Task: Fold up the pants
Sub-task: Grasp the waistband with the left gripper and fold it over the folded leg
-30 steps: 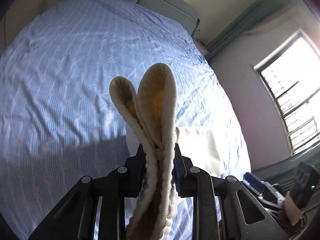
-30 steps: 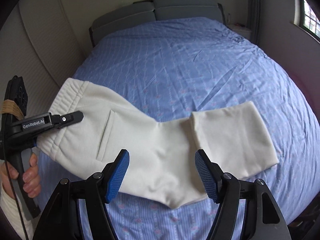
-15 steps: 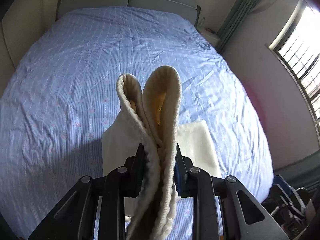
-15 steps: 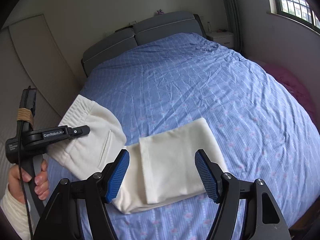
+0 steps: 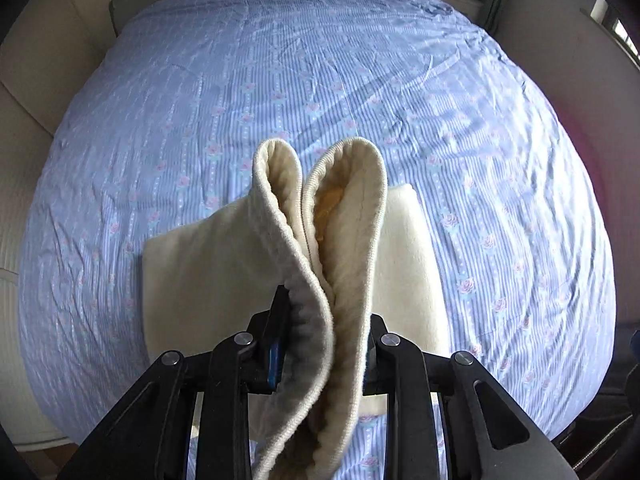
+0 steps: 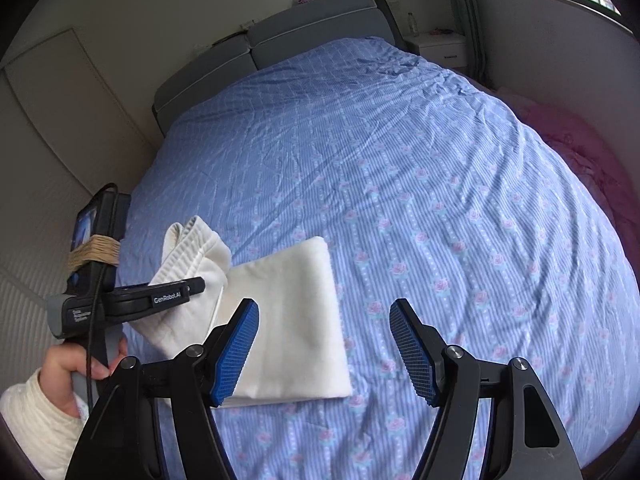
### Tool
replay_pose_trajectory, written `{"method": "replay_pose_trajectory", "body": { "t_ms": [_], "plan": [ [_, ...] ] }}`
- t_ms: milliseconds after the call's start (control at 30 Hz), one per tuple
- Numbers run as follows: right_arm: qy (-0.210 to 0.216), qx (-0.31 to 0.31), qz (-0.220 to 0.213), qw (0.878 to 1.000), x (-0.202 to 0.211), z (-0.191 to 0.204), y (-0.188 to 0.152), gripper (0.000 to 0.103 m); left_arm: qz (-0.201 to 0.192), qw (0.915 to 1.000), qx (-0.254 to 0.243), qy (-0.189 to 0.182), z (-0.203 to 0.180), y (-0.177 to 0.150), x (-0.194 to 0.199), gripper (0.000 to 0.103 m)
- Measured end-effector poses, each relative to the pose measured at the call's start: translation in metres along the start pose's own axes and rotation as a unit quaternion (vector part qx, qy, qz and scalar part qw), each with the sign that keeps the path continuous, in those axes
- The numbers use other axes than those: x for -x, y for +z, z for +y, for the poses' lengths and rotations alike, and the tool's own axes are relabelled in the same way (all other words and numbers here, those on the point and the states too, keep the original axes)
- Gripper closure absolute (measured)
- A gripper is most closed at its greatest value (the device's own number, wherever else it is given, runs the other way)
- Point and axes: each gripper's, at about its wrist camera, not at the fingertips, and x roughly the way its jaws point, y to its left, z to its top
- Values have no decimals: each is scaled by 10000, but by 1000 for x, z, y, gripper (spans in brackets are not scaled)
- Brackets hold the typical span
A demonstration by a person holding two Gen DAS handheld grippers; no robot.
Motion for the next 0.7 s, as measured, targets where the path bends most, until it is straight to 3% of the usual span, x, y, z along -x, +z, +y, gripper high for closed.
{"method": "replay_pose_trajectory", "body": {
  "t_ms": [67,167,233,300,400,500,700],
  "plan": [
    [-22,-105,134,9999,-12,-16,1,34,293,9995,-112,86,-17,1,-26,72],
    [-122,-251,352,9990,-28,-33,-2,34,815,9962,-133,-267,-31,0,-54,64],
    [-151,-319,474,9983,-36,-41,-5,34,881,9945,-196,-523,-35,0,-58,53],
    [-167,-391,584,9974,-42,-45,-9,34,763,9948,-259,-627,-33,0,-53,37],
    [-92,-378,768,9963,-54,-45,-12,34,467,9945,-158,-929,-24,-2,-33,30],
    [37,-258,892,9957,-65,-37,-14,34,171,9938,62,-1093,-1,-6,-14,30],
    [682,-36,1110,9915,-101,-7,-15,34,-145,9983,30,-560,47,-24,-7,30]
  ]
}}
